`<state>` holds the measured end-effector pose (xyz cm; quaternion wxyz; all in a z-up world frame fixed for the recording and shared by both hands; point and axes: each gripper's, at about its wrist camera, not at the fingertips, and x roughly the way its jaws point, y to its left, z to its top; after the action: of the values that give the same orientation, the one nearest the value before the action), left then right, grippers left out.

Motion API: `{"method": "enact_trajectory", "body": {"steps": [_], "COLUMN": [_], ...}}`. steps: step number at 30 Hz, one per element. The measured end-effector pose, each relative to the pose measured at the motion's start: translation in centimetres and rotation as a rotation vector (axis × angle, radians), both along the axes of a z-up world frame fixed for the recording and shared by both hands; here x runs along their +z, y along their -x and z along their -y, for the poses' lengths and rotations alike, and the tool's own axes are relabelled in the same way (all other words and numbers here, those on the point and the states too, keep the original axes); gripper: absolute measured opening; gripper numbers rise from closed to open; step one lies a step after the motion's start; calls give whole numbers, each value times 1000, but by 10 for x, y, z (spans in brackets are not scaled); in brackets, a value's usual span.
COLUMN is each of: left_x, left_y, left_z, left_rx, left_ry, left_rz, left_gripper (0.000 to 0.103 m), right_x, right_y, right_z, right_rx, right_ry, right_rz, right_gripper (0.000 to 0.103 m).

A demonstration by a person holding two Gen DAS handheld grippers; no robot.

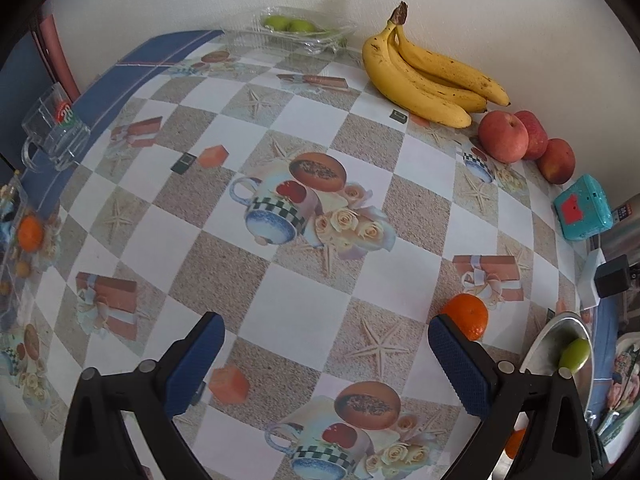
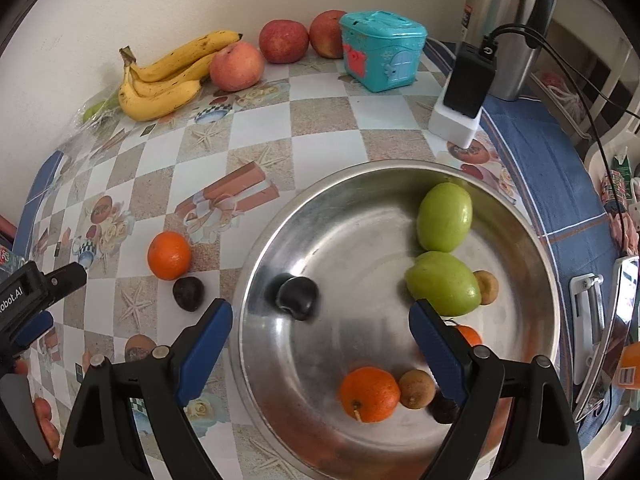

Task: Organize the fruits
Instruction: 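Move both open tools back to the fruit pile, then grasp the orange with the left tool while the right tool approaches the dark plum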

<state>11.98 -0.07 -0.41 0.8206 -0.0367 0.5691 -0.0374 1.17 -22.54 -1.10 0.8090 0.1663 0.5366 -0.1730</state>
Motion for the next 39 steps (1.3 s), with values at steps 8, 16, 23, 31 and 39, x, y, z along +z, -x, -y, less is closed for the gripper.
{"method": "enact_trajectory", "body": {"steps": [8,16,23,31,39], "left_x": [1,-5,-6,-16,-31], "left_y": [-6,-12,-15,-16,-18], "left_z": [-8,5,26,59,87], "left_rx": [4,-50,-126,-204,-263], "left_ry": [4,47,99,140,150], "left_rz": [4,-23,-25,-56,-78], "left_gripper": [103,103,99,89,80], "right_x": [0,-1,0,9,7], "right_y": [-12,-18,-20,-20,-18], "right_z": [-26,-34,-30,-8,10], "right_rx": [65,87,78,10,-33], "right_ry": [19,29,24,46,50], "right_rz": [-3,-4,12,54,54], "right_gripper": [90,90,90,90,90]}}
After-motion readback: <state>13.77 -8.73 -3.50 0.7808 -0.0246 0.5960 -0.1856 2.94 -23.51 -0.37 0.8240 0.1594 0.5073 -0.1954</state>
